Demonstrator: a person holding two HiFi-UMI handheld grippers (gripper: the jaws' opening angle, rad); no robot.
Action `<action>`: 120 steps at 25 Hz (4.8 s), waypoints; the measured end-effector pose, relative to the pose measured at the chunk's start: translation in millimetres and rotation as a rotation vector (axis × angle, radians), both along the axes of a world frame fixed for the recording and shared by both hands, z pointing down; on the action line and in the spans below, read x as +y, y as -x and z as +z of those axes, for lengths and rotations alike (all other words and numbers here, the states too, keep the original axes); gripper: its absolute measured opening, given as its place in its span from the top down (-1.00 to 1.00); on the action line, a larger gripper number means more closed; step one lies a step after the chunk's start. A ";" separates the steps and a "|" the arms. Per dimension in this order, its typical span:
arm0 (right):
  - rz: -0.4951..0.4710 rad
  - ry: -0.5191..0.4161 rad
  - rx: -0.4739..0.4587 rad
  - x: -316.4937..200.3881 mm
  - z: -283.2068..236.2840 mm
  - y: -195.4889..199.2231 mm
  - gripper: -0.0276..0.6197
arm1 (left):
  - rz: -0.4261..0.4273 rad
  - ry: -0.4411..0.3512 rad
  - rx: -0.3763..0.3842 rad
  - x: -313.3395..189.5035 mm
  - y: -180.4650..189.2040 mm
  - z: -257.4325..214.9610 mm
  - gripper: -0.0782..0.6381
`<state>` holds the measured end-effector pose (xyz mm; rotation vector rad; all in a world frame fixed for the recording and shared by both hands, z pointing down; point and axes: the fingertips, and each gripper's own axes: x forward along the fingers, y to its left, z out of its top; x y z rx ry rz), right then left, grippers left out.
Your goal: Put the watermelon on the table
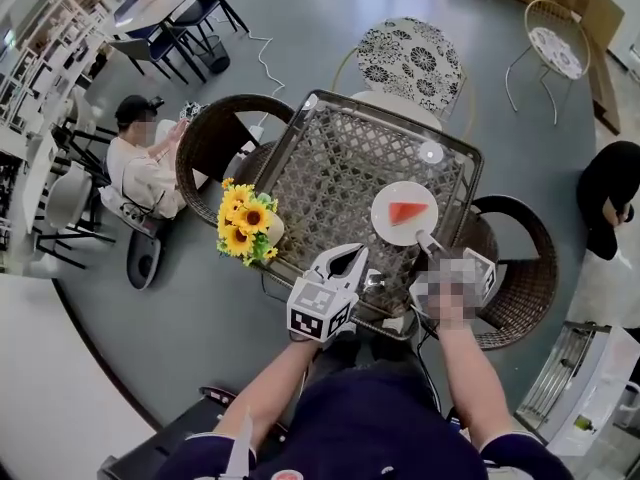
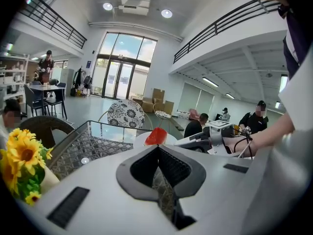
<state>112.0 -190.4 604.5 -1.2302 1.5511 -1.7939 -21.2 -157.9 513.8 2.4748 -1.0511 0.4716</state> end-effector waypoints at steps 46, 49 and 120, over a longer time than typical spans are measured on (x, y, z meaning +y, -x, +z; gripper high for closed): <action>-0.120 0.172 0.216 -0.9 113.4 17.3 0.86 | 0.039 0.113 -0.006 7.3 -12.5 45.6 0.77; -0.153 0.172 0.279 -0.5 116.1 17.2 0.86 | 0.042 0.116 -0.007 7.7 -12.6 48.7 0.77; -0.373 -0.535 0.979 29.1 -138.4 38.2 0.90 | 0.114 -0.006 0.107 26.7 -36.0 -39.1 0.77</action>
